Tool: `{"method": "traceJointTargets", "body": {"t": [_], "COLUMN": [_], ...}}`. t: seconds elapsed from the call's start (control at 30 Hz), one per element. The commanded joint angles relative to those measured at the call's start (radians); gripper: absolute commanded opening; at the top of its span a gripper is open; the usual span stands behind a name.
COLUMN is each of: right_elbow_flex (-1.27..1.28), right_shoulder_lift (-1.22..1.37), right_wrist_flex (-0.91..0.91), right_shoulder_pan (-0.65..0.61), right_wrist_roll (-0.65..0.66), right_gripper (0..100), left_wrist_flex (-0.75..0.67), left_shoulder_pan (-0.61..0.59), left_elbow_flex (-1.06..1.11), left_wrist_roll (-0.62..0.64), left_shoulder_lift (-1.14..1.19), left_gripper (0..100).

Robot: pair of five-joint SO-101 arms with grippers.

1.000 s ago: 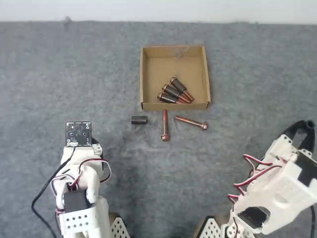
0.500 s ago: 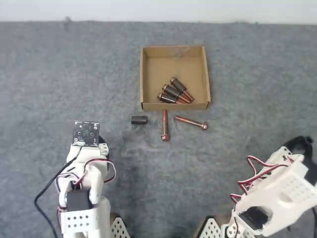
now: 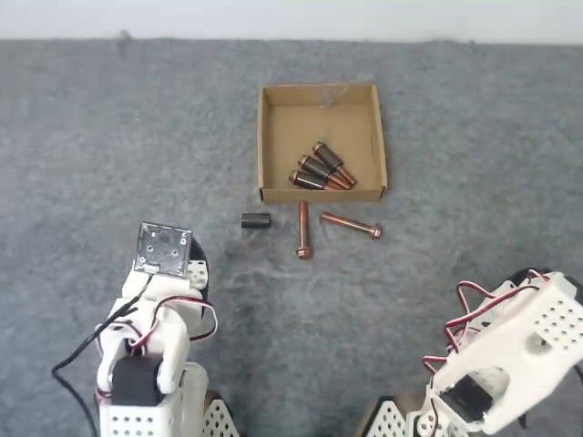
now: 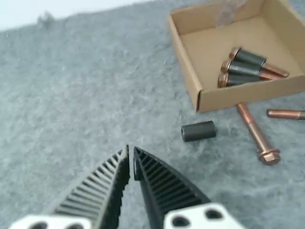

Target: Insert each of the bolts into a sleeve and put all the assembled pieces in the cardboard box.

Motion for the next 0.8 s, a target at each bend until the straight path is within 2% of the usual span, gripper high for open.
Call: {"method": "traceJointTargets", "body": {"t": [0.0, 0.1, 0.33, 0.53, 0.77], "right_elbow_flex": [-0.002, -0.008, -0.005, -0.006, -0.006], "right_shoulder_lift": [-0.008, -0.008, -0.008, -0.008, -0.008], "right_wrist_flex": [-0.033, -0.033, -0.033, -0.033, -0.033], "right_shoulder_pan": [0.005, 0.005, 0.007, 0.007, 0.007], "right_wrist_roll": [-0.011, -0.011, -0.011, -0.011, -0.011], "right_gripper": [0.7, 0.7, 0.7, 0.7, 0.7], "left_wrist_flex": [0.000, -0.002, -0.002, -0.008, -0.002], "left_shoulder_pan": [0.009, 0.009, 0.012, 0.153, 0.379], "left_elbow_flex": [-0.081, -0.166, -0.498, -0.634, -0.690], "left_wrist_roll": [-0.041, -0.040, -0.040, -0.054, -0.304], "left_shoulder_lift": [0.012, 0.138, 0.620, 0.832, 0.937], "left_gripper": [2, 2, 2, 2, 2]}}
